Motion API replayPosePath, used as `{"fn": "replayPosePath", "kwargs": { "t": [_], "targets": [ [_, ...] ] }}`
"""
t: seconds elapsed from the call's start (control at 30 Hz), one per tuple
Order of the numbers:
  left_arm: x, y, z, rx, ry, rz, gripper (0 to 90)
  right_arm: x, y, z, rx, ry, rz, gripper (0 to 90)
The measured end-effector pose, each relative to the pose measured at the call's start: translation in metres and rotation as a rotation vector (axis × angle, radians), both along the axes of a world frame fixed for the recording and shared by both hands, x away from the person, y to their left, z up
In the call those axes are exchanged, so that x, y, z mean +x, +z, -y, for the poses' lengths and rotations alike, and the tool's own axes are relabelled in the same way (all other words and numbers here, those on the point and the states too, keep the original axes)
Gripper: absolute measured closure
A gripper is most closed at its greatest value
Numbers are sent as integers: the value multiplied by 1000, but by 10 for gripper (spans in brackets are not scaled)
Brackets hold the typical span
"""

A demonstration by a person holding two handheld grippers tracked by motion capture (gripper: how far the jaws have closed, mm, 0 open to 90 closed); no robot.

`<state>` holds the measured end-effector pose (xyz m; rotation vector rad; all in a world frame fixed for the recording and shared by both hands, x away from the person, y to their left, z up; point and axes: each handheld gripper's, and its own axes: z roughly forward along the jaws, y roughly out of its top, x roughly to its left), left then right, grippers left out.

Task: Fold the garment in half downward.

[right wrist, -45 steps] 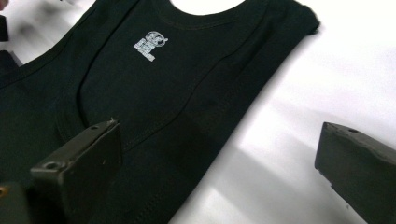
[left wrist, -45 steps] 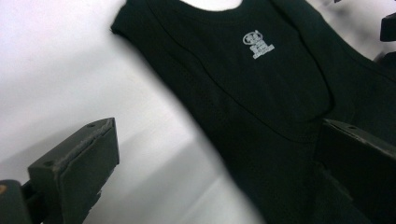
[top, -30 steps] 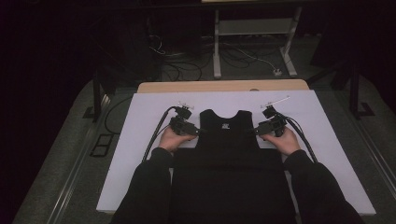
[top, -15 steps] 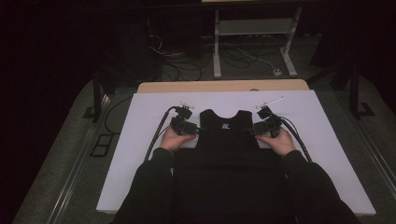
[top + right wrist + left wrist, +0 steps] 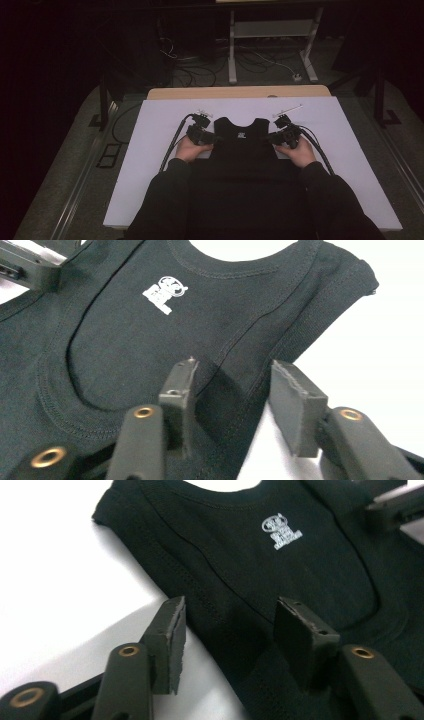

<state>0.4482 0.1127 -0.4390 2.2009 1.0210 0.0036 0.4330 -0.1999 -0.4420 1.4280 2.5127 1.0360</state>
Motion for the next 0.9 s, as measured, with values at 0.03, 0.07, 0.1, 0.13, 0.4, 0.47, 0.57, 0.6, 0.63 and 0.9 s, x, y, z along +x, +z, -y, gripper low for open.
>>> {"fn": "replayPosePath", "kwargs": {
  "t": [0.03, 0.07, 0.1, 0.13, 0.4, 0.47, 0.57, 0.6, 0.63, 0.9],
  "targets": [
    [0, 0, 1, 0, -8, -2, 492, 0, 0, 0, 8, 4, -5, 585],
    [0, 0, 1, 0, -19, -5, 508, 0, 0, -1, 11, 4, -7, 601],
    [0, -1, 1, -9, -22, -14, 529, -1, -1, -1, 10, 2, -7, 616],
    [-1, -1, 1, -12, -22, -12, 538, -1, -1, -2, 16, 7, -11, 640],
    [1, -2, 3, -41, 1, -45, 608, 0, -3, -3, 49, 17, -35, 776],
    [1, -2, 3, -37, -2, -50, 624, 0, -4, -3, 61, 26, -45, 808],
    [1, -2, 5, -42, -14, -61, 669, 0, -4, -2, 70, 31, -50, 828],
    [1, -2, 6, -39, -14, -65, 684, 1, -4, -2, 74, 34, -51, 832],
    [1, -3, 6, -37, -12, -61, 704, 1, -4, -1, 80, 34, -56, 836],
    [0, -2, 9, -17, 1, -62, 831, 0, -2, 1, 116, 37, -70, 853]
  ]
}}
